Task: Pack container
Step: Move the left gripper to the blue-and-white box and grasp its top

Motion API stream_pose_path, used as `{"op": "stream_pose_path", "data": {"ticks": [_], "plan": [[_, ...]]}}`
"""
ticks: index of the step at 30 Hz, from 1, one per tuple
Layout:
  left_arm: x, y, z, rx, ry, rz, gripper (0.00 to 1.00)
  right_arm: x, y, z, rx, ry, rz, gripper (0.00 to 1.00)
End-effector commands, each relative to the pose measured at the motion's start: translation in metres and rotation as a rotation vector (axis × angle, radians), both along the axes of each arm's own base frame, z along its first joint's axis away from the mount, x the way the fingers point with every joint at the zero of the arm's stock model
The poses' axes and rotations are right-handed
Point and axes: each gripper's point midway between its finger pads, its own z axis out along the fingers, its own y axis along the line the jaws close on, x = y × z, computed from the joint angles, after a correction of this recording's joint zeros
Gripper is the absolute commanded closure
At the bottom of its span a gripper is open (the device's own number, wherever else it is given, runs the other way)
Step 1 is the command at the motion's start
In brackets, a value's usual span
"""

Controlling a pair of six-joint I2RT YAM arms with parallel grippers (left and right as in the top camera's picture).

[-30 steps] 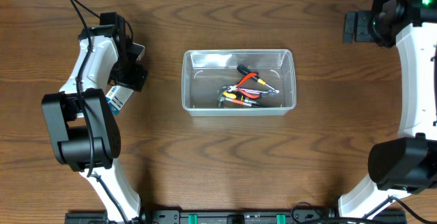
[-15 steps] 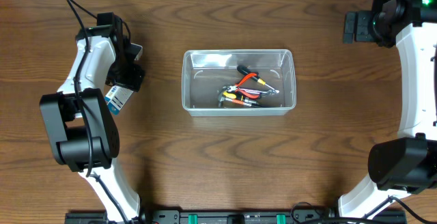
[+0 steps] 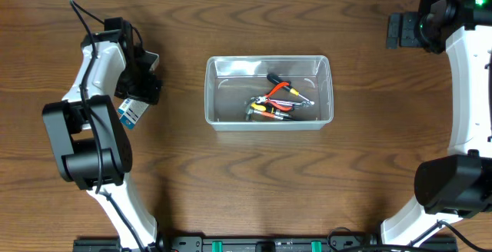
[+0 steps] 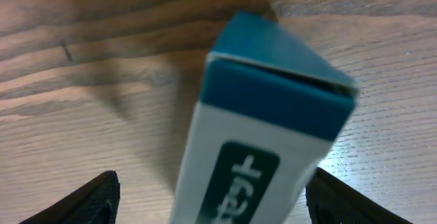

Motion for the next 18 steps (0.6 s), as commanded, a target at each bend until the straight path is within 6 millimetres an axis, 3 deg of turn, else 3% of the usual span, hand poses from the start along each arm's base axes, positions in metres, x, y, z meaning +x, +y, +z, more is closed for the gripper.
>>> {"op": "stream_pose_path", "data": {"ticks": [1,6,12,18], "plan": [[-0.0029,-0.0037,-0.0077,-0.037,0.017,-0.022,0.24,0.0008,-0.0002,-0.0018,0.007,0.002,-0.012,0.01],[-0.0029,-0.0036,-0.0077,-0.036,0.017,-0.037,0.32,0.0008,-0.0002,-0.0018,0.007,0.002,-0.012,0.01],[-0.003,-0.0037,-0.0077,-0.036,0.018,-0.037,0.34,0.0008,-0.0002,-0.0018,0.007,0.002,-0.012,0.01],[-0.0041,-0.0037,-0.0077,-0.037,0.022,-0.041,0.5,0.0008,-0.0002,-0.0018,0.007,0.002,-0.012,0.01]]}}
